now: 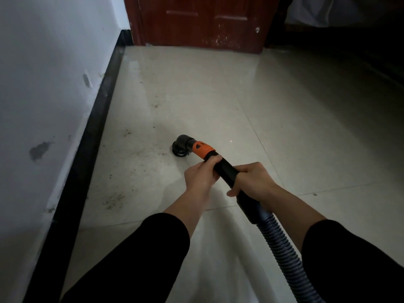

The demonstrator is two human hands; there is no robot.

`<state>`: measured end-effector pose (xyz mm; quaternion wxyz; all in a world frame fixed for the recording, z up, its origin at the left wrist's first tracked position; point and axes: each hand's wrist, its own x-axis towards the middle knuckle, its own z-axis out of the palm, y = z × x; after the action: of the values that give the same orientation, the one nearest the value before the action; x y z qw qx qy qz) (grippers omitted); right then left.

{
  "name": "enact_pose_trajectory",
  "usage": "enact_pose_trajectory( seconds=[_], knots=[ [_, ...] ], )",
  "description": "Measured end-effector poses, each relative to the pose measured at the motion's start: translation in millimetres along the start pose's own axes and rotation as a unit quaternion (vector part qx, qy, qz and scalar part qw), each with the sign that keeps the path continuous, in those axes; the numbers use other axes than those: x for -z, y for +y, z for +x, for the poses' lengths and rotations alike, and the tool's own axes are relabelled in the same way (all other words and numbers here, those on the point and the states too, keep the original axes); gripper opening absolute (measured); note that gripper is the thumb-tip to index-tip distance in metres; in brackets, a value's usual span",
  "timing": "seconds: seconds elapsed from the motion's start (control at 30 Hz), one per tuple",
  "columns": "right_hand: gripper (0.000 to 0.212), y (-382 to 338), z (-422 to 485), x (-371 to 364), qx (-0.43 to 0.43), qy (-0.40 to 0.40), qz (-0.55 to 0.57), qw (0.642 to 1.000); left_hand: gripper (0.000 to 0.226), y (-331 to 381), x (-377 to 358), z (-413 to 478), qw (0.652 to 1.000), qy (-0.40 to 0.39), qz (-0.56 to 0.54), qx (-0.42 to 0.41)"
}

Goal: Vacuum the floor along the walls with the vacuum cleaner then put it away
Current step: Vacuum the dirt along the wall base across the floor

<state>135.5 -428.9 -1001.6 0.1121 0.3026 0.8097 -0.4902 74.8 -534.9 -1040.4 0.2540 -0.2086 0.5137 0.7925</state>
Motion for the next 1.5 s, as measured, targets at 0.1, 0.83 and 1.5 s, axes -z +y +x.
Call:
enact_pose_trajectory(
  seconds=[0.1, 0.83, 1.5],
  knots=[
    [0.032, -4, 2, -6, 0.004, -0.012, 0.005, 1.000, 0.012, 3, 8, 0, 1.000, 0.004, 0.000, -0.010],
    [0.030, -11, -12, -13, 0.028, -0.072, -0.034, 0.996, 0.010, 9, 27, -23, 0.998, 0.047, -0.038, -0.012],
    [0.033, -18, -26, -18, 0.039, -0.121, -0.056, 0.990, 0.012, 9, 43, -40, 0.996, 0.080, -0.006, -0.049]
  ],
)
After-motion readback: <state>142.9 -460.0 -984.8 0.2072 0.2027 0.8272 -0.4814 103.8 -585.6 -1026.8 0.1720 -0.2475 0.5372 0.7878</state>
